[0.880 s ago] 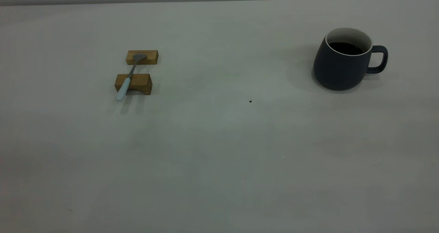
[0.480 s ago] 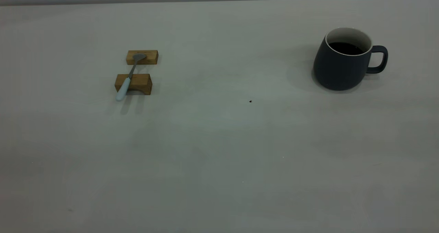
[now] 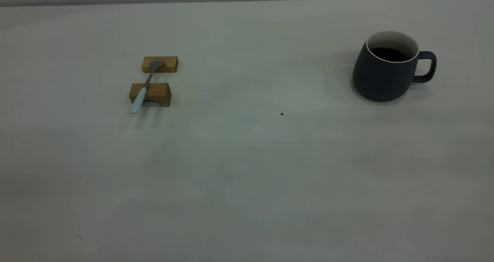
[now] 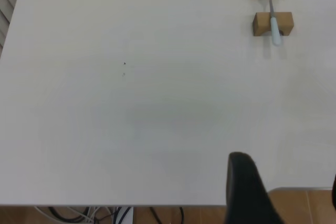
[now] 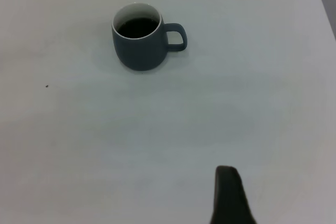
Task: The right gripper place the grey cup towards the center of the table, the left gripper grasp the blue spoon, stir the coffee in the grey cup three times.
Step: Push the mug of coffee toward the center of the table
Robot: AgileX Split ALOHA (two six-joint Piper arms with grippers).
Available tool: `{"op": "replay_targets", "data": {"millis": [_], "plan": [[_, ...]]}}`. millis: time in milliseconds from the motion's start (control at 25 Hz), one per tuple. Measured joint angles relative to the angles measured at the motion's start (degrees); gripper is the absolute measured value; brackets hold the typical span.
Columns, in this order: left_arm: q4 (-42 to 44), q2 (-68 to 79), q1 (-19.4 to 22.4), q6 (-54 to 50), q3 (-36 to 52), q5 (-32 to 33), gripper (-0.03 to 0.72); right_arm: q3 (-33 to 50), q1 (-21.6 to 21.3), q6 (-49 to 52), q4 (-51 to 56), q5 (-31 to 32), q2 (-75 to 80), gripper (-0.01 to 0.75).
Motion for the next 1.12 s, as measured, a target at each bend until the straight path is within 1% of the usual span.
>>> {"op": "replay_targets", "data": {"millis": [640,920,1040,1120], "plan": [[0.0,0.0,0.0,0.0,0.0,0.0,0.465,0.0,0.0,0.0,0.08,0.0,0.0,0.535],[0.0,0.0,0.0,0.0,0.0,0.0,0.465,-0.05,0.0,-0.47,3.62,0.0,1.57,0.535],[0.0,0.0,0.0,0.0,0.0,0.0,0.465,-0.31,0.0,-0.53,6.06,-1.65,7.89,0.55],[0.0,0.0,0.0,0.0,0.0,0.0,0.465,-0.72,0.0,-1.06,8.02,-5.27,13.25,0.58]]}}
